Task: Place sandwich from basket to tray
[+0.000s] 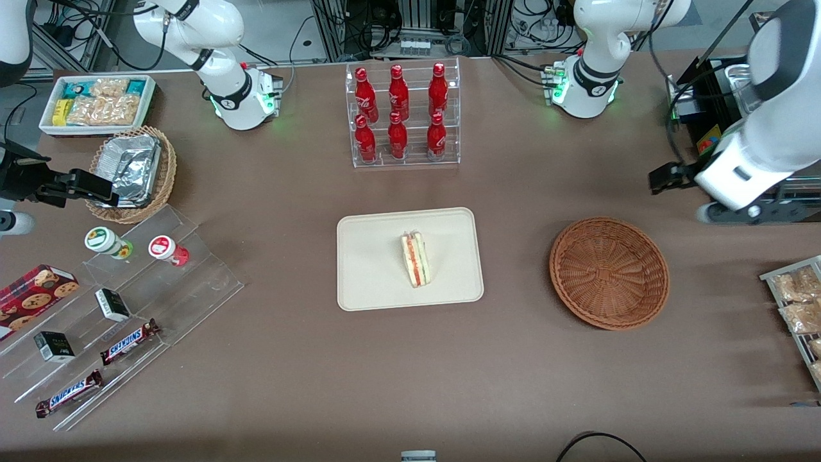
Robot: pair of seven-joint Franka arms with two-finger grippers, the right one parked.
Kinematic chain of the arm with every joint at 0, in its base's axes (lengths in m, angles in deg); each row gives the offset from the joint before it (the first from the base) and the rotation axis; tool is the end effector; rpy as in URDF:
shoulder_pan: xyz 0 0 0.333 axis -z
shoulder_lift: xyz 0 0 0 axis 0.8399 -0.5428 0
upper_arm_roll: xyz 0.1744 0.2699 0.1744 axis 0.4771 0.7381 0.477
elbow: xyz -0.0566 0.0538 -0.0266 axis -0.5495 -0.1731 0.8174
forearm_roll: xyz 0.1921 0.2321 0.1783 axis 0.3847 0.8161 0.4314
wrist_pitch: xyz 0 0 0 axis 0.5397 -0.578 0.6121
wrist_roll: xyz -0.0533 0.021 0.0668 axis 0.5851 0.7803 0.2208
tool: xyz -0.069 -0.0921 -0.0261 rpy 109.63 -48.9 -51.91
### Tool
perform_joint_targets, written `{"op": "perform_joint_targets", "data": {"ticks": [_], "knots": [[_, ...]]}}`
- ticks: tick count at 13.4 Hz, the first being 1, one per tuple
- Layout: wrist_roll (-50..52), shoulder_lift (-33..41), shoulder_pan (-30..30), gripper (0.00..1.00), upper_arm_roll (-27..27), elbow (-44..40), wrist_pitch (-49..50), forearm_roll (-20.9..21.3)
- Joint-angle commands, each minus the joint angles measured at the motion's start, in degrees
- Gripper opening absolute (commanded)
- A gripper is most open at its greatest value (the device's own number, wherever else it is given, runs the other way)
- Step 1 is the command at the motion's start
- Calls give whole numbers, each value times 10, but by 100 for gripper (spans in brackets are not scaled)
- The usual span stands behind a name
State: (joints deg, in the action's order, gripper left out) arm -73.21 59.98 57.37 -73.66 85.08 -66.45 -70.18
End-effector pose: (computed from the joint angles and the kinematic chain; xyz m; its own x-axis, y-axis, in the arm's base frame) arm 0.5001 -0.0422 0.6226 0.9833 -0.0014 -0.1822 -0.0109 -0.9986 -0.0511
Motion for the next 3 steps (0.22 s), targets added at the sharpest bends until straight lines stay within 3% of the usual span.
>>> {"op": "perform_joint_targets", "data": {"ticks": [1, 3], "knots": [[-7, 16, -1, 100, 16, -32, 52, -7], [-6, 18, 0, 100, 28, -42, 65, -9]]}}
